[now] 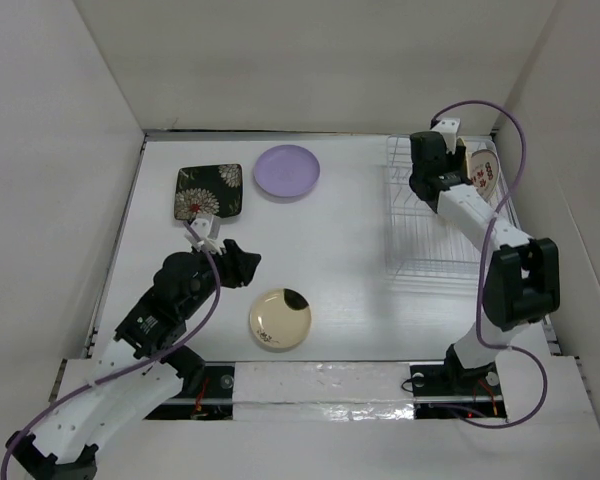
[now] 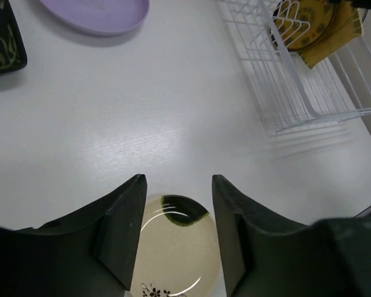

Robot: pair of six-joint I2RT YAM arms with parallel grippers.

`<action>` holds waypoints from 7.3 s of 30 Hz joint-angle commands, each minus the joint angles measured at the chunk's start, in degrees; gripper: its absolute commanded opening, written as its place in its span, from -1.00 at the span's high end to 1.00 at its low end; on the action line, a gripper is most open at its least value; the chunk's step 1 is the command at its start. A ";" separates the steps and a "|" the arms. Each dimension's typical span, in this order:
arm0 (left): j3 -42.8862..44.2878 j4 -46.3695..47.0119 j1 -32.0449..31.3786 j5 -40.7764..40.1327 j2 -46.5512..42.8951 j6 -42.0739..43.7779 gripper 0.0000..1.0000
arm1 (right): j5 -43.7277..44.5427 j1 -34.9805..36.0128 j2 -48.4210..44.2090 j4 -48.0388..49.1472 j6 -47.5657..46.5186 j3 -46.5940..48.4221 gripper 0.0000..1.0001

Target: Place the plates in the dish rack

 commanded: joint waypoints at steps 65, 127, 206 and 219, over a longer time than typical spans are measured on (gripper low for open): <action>1.80 3.94 -0.31 1.16 -9.44 4.79 0.26 | 15.24 -1.21 -6.29 28.14 -18.20 -5.23 1.00; 2.15 3.41 -0.31 -1.74 -5.57 4.88 0.42 | -33.62 15.05 42.05 1.87 38.58 37.40 0.49; 1.71 3.76 -0.31 0.37 -7.77 4.70 0.42 | 25.08 7.05 10.85 8.28 -30.95 12.79 1.00; 3.12 3.68 -0.31 -2.97 0.75 3.48 0.31 | 12.35 10.20 -2.92 -2.71 -5.75 9.82 -0.53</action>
